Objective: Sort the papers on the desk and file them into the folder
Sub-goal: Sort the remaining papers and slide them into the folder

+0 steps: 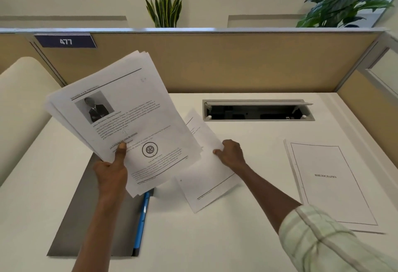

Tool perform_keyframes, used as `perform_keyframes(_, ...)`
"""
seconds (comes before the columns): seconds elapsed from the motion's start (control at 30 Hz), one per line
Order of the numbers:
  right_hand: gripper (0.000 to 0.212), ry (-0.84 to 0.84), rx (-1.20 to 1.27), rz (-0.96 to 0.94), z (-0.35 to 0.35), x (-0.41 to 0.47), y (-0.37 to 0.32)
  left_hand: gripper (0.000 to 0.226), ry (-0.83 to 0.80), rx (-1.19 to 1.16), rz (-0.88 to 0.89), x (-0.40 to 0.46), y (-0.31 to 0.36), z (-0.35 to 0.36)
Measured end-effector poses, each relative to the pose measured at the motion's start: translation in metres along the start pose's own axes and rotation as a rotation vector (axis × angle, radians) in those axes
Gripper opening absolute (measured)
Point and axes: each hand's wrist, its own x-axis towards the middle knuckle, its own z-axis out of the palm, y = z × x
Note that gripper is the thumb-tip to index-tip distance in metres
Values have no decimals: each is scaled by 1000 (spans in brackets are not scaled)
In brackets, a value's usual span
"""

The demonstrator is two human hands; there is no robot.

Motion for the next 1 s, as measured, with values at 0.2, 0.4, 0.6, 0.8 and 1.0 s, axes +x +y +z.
perform_keyframes(0.2, 33, -45, -271, 18, 40, 4, -12, 8, 25, 40, -38, 0, -14, 2)
perform_keyframes(0.4, 23, -36, -322, 36, 45, 5, -14, 26, 38, 63, -88, -7, -20, -2)
perform_keyframes(0.6, 52, -60, -164, 161, 39, 11, -15, 4, 47, 122, -131, -10, -28, -1)
perform_keyframes(0.8, 30, 19, -89, 194, 24, 2, 10, 4, 35, 185, -153, -15, -38, -4)
perform_keyframes(1.0, 5, 286, 123, 128, -25, -21, 40, 26, 54, 302, -140, -10, -45, -3)
